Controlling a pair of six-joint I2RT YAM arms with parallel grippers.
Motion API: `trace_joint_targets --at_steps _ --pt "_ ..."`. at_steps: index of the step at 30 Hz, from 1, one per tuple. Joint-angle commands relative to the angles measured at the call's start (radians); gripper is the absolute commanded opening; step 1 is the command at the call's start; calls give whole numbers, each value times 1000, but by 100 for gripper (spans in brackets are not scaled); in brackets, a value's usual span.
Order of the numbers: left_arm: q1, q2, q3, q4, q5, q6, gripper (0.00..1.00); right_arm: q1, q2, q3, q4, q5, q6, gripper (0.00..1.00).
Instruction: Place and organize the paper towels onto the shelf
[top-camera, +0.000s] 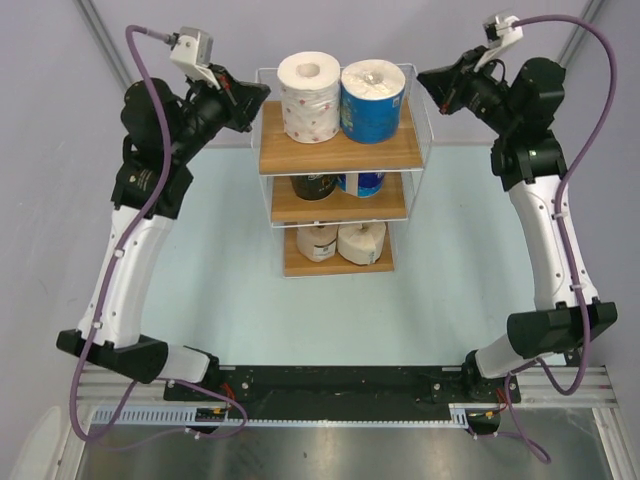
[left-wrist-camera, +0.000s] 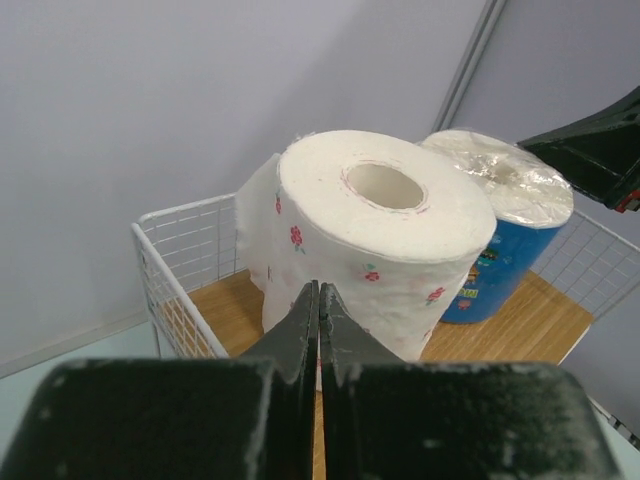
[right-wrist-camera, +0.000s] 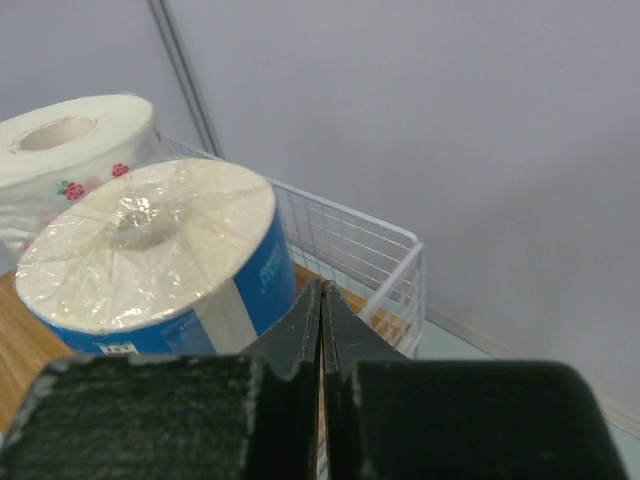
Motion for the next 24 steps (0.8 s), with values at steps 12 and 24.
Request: trace_joint_targets --at_steps 12,24 --pt "-4 -360 -278 18 -299 -14 27 -153 -369 -405 191 371 263 20" --pt "-4 -653 -793 -92 -497 -174 100 -182 -594 -763 -86 557 357 100"
